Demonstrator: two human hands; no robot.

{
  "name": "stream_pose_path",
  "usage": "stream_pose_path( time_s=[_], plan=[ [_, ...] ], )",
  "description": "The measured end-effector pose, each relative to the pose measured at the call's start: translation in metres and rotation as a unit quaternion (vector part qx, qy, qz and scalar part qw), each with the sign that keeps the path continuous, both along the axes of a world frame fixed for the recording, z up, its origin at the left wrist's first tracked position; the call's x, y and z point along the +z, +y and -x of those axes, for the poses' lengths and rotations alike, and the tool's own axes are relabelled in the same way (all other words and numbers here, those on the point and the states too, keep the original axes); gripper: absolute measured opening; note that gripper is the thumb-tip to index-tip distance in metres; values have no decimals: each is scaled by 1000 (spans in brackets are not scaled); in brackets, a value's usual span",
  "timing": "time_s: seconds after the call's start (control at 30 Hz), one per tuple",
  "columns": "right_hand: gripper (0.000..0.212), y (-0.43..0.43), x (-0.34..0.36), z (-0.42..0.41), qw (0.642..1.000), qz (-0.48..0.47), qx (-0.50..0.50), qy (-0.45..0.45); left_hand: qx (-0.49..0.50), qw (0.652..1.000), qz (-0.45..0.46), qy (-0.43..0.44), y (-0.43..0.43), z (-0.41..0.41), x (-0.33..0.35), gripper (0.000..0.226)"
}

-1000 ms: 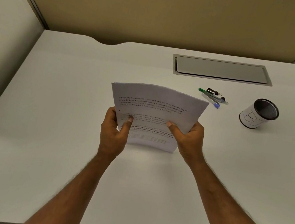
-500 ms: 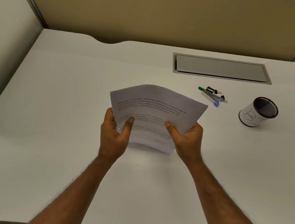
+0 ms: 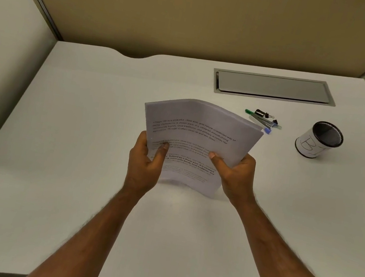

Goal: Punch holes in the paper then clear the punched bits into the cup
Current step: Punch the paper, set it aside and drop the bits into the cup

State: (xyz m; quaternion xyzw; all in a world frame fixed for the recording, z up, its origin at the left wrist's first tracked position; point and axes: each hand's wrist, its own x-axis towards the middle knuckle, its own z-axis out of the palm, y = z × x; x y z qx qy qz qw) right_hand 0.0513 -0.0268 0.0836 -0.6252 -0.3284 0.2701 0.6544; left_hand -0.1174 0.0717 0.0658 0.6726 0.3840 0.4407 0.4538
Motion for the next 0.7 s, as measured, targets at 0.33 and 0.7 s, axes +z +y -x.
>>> stream_pose_path(
  time_s=[0.33,0.7],
  plan=[
    [37,0,2,-6,1000,16,8,-19,-32,998,54,-26,6,8,-5,41],
    [38,1,22,-14,999,8,16,-30,-41,999,-19,-11,14,5,20,34]
  ],
)
